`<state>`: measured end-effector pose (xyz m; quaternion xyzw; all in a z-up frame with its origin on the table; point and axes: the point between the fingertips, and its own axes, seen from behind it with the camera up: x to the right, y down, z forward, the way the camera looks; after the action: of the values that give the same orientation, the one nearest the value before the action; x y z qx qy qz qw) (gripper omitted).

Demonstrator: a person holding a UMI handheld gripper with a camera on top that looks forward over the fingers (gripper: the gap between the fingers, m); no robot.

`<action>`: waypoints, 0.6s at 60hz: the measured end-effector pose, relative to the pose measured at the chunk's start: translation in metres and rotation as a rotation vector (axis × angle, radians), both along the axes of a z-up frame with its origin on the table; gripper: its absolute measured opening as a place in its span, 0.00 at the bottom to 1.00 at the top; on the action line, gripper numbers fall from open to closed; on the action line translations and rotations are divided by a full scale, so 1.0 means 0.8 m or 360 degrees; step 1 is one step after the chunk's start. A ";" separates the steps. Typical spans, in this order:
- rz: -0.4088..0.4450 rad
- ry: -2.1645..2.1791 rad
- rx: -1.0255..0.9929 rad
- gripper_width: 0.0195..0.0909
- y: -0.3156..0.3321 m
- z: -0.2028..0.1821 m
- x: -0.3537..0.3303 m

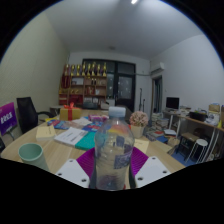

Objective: Pour water

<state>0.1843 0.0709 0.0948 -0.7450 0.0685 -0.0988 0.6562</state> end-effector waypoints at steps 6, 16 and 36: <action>-0.0021 0.0025 -0.0016 0.37 -0.002 0.002 -0.035; -0.0041 0.0004 -0.0047 0.59 0.000 0.001 -0.037; -0.0129 0.0134 -0.0302 0.91 -0.104 0.022 -0.076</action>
<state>0.1233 -0.0121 0.1121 -0.8039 0.1165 -0.1001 0.5746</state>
